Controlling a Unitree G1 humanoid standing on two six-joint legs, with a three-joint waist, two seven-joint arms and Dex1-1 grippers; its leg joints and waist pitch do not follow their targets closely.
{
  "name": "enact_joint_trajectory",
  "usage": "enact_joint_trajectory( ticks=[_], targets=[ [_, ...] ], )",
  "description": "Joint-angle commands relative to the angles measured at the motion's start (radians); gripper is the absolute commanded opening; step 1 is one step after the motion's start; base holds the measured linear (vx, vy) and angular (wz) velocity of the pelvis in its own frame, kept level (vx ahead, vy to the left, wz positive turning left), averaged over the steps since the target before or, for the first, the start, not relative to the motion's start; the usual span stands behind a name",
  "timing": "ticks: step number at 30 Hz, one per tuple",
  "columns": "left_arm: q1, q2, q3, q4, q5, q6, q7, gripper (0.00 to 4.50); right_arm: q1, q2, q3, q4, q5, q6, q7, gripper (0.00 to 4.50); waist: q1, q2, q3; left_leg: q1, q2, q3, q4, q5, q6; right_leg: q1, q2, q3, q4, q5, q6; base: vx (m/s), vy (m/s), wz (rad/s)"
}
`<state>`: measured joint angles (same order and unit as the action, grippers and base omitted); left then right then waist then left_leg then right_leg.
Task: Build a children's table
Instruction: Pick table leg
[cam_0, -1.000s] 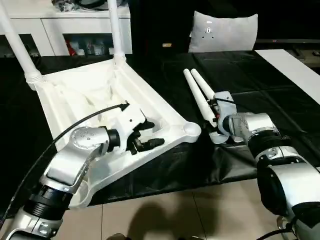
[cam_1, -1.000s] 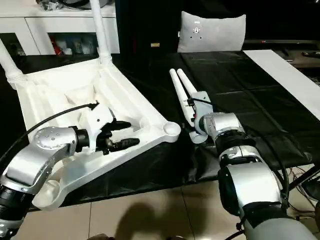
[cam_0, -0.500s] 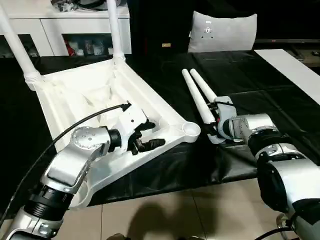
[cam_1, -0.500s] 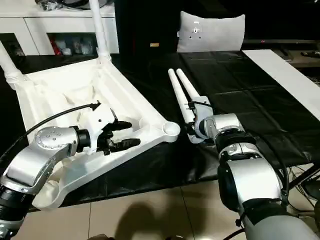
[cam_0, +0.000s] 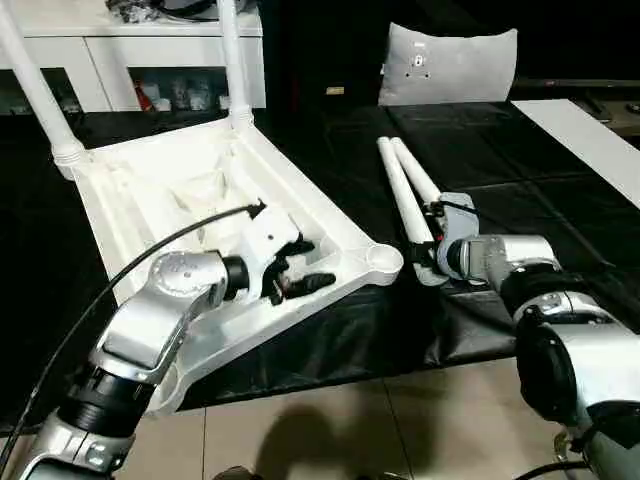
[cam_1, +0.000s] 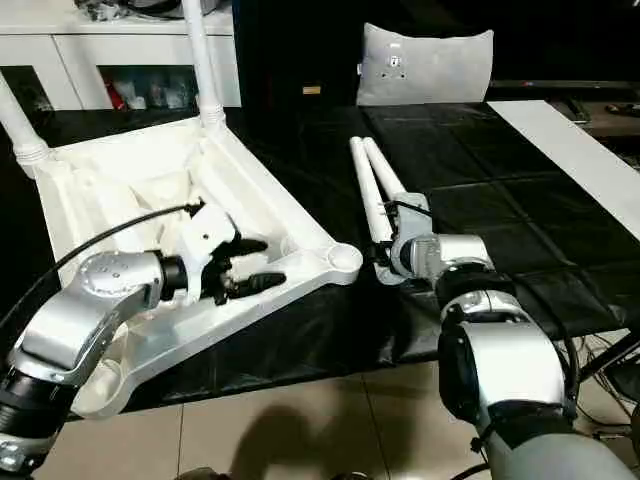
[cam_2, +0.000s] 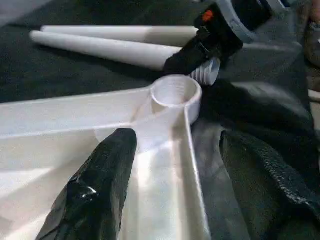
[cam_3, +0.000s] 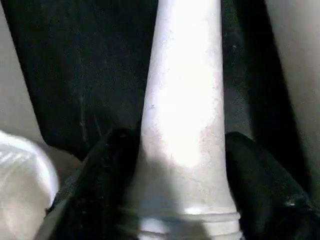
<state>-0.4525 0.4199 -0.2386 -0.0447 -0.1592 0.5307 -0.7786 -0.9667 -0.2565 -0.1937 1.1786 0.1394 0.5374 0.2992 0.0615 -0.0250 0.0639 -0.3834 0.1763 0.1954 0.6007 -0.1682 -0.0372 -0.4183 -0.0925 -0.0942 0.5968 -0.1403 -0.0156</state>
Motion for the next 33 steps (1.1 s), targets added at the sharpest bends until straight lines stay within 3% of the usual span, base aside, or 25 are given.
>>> enact_joint_trajectory(
  ticks=[1,3,6,7,11,13,14,15,17,18,23,25,27,29,33],
  targets=[
    [-0.021,-0.012,0.025,0.018,0.006,-0.009,0.024,3.09,0.007,-0.01,-0.045,-0.074,0.045,-0.073,0.009,2.58,0.001,0.009,-0.08,0.024,0.049,-0.024,-0.07,-0.288,-0.044,0.052,-0.059,0.05,-0.064,-0.304,-0.175,0.0,0.0,0.0],
    [-0.032,-0.027,0.041,0.03,0.001,-0.009,0.043,3.42,0.028,-0.009,-0.048,-0.125,0.056,-0.133,0.062,2.57,0.001,0.01,-0.081,0.023,0.049,-0.024,-0.068,-0.279,-0.039,0.052,-0.057,0.049,-0.06,-0.287,-0.185,0.0,0.0,0.0],
    [-0.084,-0.091,0.103,0.079,-0.014,0.002,0.135,3.56,0.057,0.008,-0.124,-0.245,0.175,-0.119,0.208,2.4,0.002,0.008,-0.082,0.02,0.047,-0.022,-0.067,-0.267,-0.013,0.06,-0.055,0.05,-0.062,-0.264,-0.187,0.0,0.0,0.0],
    [-0.099,-0.111,0.12,0.094,-0.017,0.003,0.168,3.7,0.07,0.009,-0.124,-0.271,0.191,-0.116,0.247,2.27,0.003,0.011,-0.083,0.02,0.05,-0.026,-0.067,-0.259,-0.009,0.061,-0.057,0.049,-0.059,-0.257,-0.194,0.0,0.0,0.0],
    [-0.157,-0.196,0.188,0.152,-0.04,0.013,0.296,3.85,0.127,0.017,-0.099,-0.359,0.227,-0.128,0.376,2.05,0.009,0.004,-0.081,0.019,0.047,-0.022,-0.063,-0.254,0.01,0.062,-0.059,0.047,-0.07,-0.284,-0.192,0.0,0.0,0.0],
    [-0.218,-0.302,0.291,0.199,-0.133,0.012,0.395,4.14,0.168,0.046,-0.134,-0.449,0.332,-0.096,0.484,1.72,0.014,0.002,-0.082,0.017,0.047,-0.023,-0.061,-0.237,0.021,0.062,-0.061,0.045,-0.071,-0.291,-0.199,0.0,0.0,0.0],
    [-0.218,-0.302,0.291,0.199,-0.133,0.012,0.395,4.23,0.168,0.046,-0.134,-0.449,0.332,-0.096,0.484,1.66,0.014,0.001,-0.083,0.017,0.046,-0.02,-0.059,-0.235,0.027,0.065,-0.061,0.046,-0.071,-0.286,-0.204,0.0,0.0,0.0],
    [-0.245,-0.352,0.358,0.217,-0.198,0.048,0.444,4.26,0.182,0.058,-0.144,-0.481,0.364,-0.085,0.51,1.6,0.019,0.001,-0.085,0.017,0.05,-0.025,-0.061,-0.224,0.034,0.064,-0.062,0.044,-0.071,-0.285,-0.205,0.0,0.0,0.0],
    [-0.263,-0.37,0.386,0.237,-0.202,0.073,0.473,4.25,0.196,0.061,-0.128,-0.49,0.341,-0.102,0.495,1.38,0.023,-0.001,-0.086,0.017,0.05,-0.023,-0.059,-0.212,0.037,0.063,-0.062,0.043,-0.068,-0.275,-0.214,0.0,0.0,0.0],
    [-0.264,-0.368,0.383,0.24,-0.19,0.069,0.472,4.25,0.2,0.061,-0.118,-0.49,0.323,-0.111,0.484,1.28,0.028,0.001,-0.083,0.018,0.05,-0.026,-0.061,-0.22,0.034,0.059,-0.062,0.04,-0.074,-0.316,-0.196,0.0,0.0,0.0],
    [-0.213,-0.296,0.252,0.206,-0.074,0.043,0.41,4.25,0.229,0.044,-0.038,-0.49,0.206,-0.185,0.402,1.21,0.032,-0.002,-0.081,0.024,0.051,-0.028,-0.065,-0.238,0.008,0.051,-0.065,0.039,-0.085,-0.411,-0.135,0.0,0.0,0.0],
    [-0.183,-0.26,0.203,0.187,-0.028,0.014,0.408,4.39,0.233,0.043,-0.034,-0.504,0.188,-0.211,0.356,1.55,0.031,-0.005,-0.083,0.021,0.052,-0.028,-0.067,-0.226,0.003,0.052,-0.064,0.041,-0.08,-0.383,-0.133,0.0,0.0,0.0],
    [-0.156,-0.243,0.193,0.179,-0.011,0.0,0.415,4.46,0.236,0.046,-0.022,-0.516,0.166,-0.219,0.327,1.58,0.032,-0.001,-0.083,0.023,0.053,-0.027,-0.067,-0.221,0.002,0.05,-0.064,0.043,-0.076,-0.353,-0.144,0.0,0.0,0.0],
    [-0.127,-0.225,0.183,0.179,0.006,-0.014,0.421,4.5,0.241,0.049,-0.006,-0.519,0.141,-0.23,0.3,1.81,0.031,-0.006,-0.082,0.019,0.053,-0.027,-0.068,-0.227,0.002,0.053,-0.065,0.043,-0.075,-0.354,-0.145,0.0,0.0,0.0],
    [-0.056,-0.163,0.128,0.154,0.061,-0.057,0.378,4.5,0.227,0.042,0.041,-0.456,0.062,-0.248,0.211,2.25,0.028,-0.004,-0.08,0.021,0.052,-0.029,-0.07,-0.243,-0.005,0.048,-0.066,0.043,-0.078,-0.388,-0.134,0.0,0.0,0.0]
  ],
)
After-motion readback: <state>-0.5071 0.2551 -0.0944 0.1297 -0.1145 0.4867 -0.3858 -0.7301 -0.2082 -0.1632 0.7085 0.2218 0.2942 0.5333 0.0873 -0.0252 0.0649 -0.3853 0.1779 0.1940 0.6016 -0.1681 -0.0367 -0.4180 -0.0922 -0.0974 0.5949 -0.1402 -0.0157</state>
